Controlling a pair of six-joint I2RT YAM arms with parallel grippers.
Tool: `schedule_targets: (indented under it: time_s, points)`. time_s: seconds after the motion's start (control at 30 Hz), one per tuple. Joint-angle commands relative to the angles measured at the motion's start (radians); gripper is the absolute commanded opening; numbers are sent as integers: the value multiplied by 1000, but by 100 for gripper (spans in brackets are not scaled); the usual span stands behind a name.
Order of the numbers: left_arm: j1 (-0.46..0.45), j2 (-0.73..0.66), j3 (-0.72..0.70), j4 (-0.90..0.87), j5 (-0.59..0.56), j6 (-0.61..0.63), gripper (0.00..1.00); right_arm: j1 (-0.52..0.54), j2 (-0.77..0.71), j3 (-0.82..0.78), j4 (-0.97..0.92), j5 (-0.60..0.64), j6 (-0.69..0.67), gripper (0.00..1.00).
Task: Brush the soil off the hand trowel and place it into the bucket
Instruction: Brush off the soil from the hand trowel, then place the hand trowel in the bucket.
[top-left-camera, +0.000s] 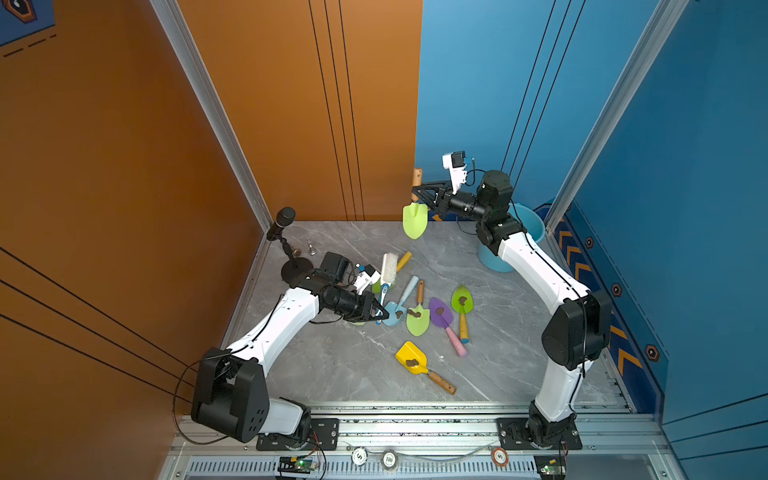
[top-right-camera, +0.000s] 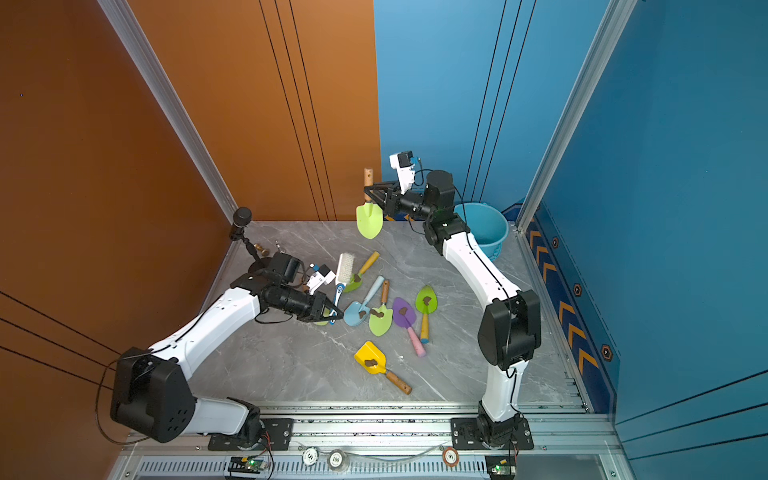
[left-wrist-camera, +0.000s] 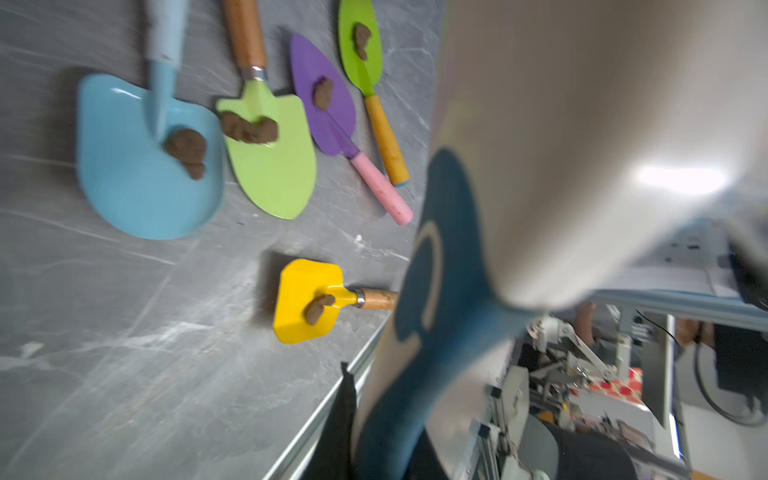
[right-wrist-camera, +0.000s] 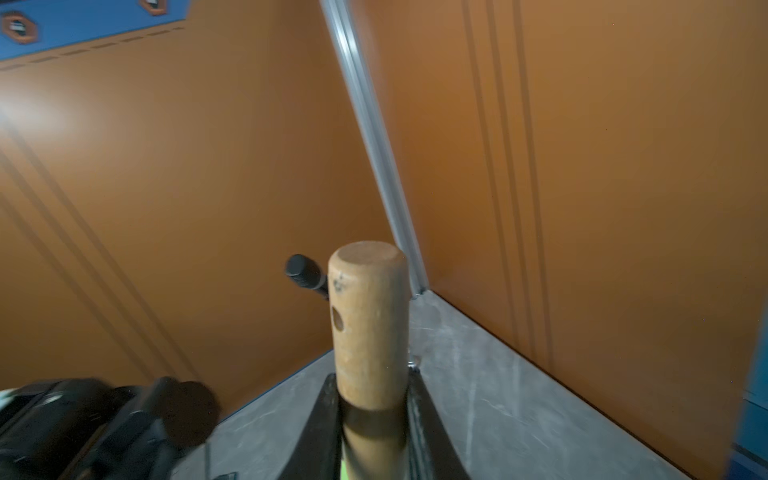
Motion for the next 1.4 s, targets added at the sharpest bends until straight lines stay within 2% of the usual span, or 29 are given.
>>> schedule_targets:
  time_s: [0.0, 0.1, 0.17, 0.33, 0.43, 0.6, 0.77, 1.03, 1.23, 1.37]
  points:
    - [-14, -44, 54, 37, -264, -53, 0, -17, -69, -20, -166, 497, -151, 2]
    - [-60, -57, 83, 37, -455, -54, 0, -39, -77, -35, -167, 782, -224, 1]
    - [-90, -61, 99, 42, -548, -50, 0, -67, -71, -36, -129, 871, -254, 1]
    - [-134, -57, 126, 101, -631, -62, 0, -166, -28, -25, -37, 990, -268, 1]
    - [-140, -41, 142, 136, -638, -71, 0, -223, -11, -30, -6, 982, -274, 2]
    - [-139, 51, 208, 147, -623, -66, 0, -284, 47, -30, -60, 986, -308, 2]
    - [-151, 139, 288, 148, -612, -47, 0, -341, 70, -130, 3, 885, -207, 2]
    - [-177, 210, 344, 147, -620, -43, 0, -366, 135, -205, 60, 729, -191, 6]
    - [-190, 230, 362, 147, -637, -53, 0, -392, 196, -198, 52, 667, -151, 13]
    - [-190, 240, 372, 147, -637, -56, 0, -407, 234, -191, 44, 641, -124, 24]
